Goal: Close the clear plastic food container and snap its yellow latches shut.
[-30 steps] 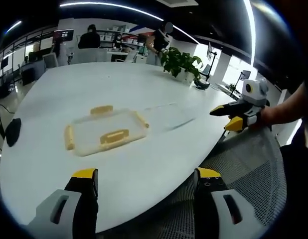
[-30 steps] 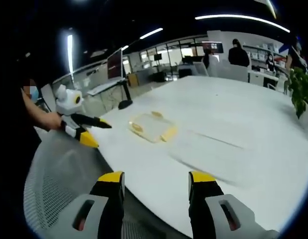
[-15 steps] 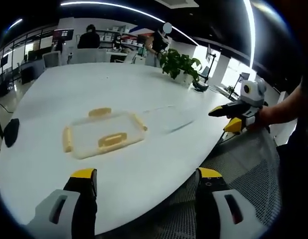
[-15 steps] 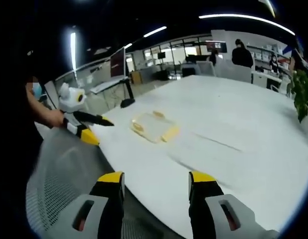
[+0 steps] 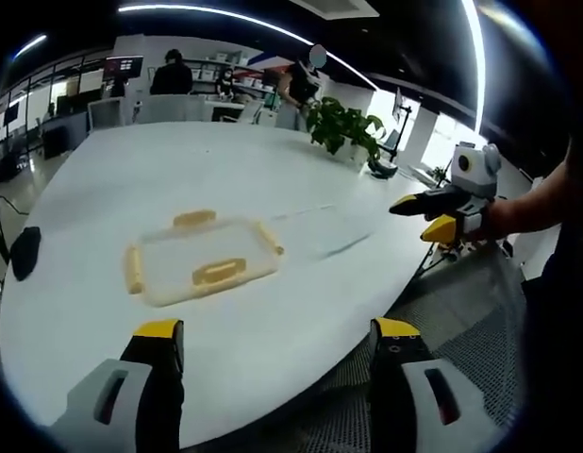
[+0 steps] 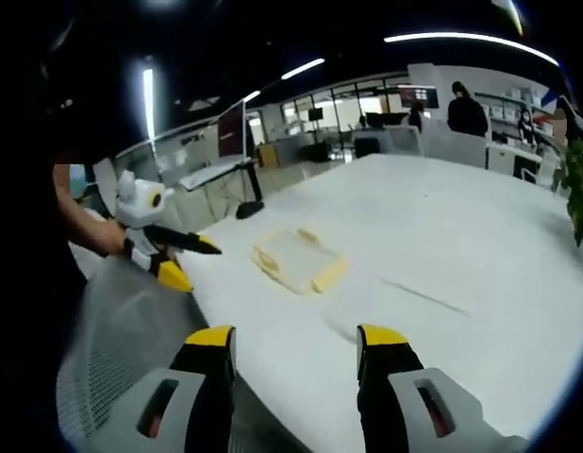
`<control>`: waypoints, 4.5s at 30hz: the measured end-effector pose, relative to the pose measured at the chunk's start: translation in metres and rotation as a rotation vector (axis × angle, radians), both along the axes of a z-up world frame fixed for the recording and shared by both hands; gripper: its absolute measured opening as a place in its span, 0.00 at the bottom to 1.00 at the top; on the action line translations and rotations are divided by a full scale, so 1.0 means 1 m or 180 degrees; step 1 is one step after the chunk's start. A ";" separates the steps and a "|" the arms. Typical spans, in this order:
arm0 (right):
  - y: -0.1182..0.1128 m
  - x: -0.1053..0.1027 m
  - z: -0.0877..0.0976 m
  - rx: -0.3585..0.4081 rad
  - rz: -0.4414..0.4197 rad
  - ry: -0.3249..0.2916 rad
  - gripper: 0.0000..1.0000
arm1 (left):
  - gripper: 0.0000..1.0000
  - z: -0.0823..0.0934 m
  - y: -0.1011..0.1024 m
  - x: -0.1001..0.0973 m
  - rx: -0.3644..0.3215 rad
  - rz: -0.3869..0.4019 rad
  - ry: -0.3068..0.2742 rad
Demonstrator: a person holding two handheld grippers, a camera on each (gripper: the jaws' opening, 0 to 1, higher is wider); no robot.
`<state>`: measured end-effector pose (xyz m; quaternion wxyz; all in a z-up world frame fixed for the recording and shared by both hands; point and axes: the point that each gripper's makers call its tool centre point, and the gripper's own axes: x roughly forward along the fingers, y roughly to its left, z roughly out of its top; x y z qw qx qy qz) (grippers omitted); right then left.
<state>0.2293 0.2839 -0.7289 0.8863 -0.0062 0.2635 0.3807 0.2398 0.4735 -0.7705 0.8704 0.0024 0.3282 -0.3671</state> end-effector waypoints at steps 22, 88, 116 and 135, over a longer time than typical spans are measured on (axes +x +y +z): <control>0.030 0.012 0.010 0.0128 0.0100 -0.0085 0.48 | 0.78 0.003 0.002 0.014 0.0009 -0.0084 -0.0046; 0.090 0.057 0.006 0.0119 0.0249 -0.0160 0.46 | 0.75 -0.004 0.044 0.063 0.0137 -0.0157 -0.0071; 0.101 0.078 -0.006 -0.0060 0.0346 -0.0160 0.44 | 0.75 -0.017 0.058 0.085 0.0372 -0.0400 -0.0030; 0.094 0.089 -0.022 -0.0333 0.0443 -0.0125 0.42 | 0.75 -0.027 0.060 0.099 0.0563 -0.0559 -0.0018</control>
